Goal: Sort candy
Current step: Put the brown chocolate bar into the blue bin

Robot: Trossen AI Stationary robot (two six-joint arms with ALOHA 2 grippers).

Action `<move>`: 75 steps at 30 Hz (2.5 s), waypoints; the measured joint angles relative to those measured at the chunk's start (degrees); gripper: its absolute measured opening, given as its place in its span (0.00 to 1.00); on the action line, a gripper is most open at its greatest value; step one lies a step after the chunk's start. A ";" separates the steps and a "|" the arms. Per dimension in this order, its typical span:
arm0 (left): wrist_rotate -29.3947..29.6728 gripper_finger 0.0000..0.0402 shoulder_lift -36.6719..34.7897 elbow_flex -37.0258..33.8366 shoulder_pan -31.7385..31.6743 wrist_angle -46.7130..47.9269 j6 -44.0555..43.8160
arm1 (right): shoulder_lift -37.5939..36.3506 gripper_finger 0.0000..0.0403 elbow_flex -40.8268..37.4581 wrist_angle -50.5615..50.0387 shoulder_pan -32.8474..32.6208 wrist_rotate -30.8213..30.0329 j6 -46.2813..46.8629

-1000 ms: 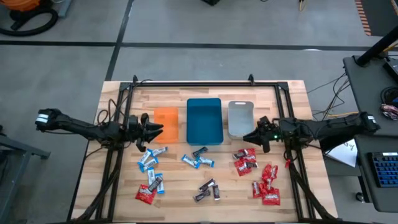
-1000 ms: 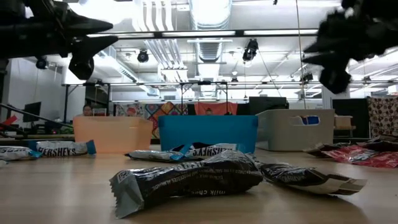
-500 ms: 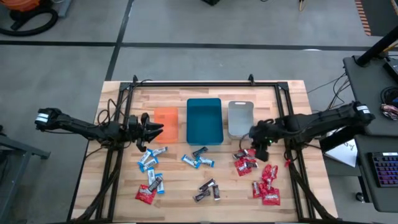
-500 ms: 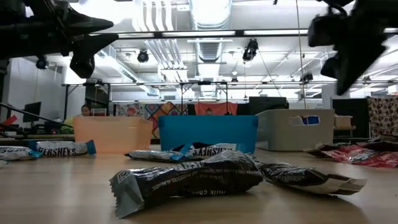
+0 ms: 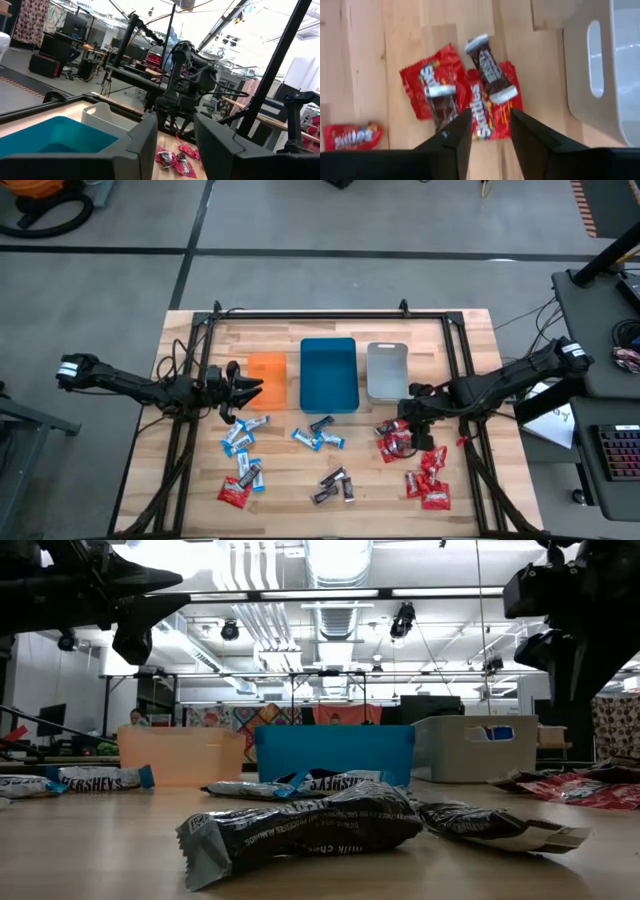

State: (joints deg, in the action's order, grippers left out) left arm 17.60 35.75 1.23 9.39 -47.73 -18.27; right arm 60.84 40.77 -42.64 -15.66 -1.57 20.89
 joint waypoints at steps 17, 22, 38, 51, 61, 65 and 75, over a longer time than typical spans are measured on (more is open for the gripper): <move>3.30 0.28 0.13 0.00 0.00 -0.08 1.06 | 14.32 0.41 3.18 1.60 -0.35 0.05 -2.14; 4.38 0.28 0.15 0.00 0.00 -0.08 1.08 | 17.28 0.40 5.16 1.67 -0.35 -0.49 -3.02; 4.38 0.28 0.15 0.00 0.00 -0.06 1.07 | 27.50 0.38 11.78 1.02 -0.35 -5.24 -4.58; 4.38 0.28 0.15 0.00 0.00 0.15 1.06 | 33.14 0.31 12.68 1.23 -0.36 -4.96 -4.94; 4.37 0.28 0.15 0.00 0.00 0.16 1.07 | 30.48 0.13 12.44 1.50 -0.35 -5.06 -4.62; 4.38 0.28 0.15 0.00 0.00 0.16 1.06 | 30.00 0.08 12.44 1.63 -0.35 -5.04 -4.40; 4.38 0.28 0.15 0.00 0.00 0.16 1.06 | 27.66 0.05 14.33 1.42 -0.35 -4.91 -4.45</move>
State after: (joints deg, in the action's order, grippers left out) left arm 21.98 35.90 1.23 9.39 -47.57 -17.21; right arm 88.50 55.10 -41.22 -16.01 -6.48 16.44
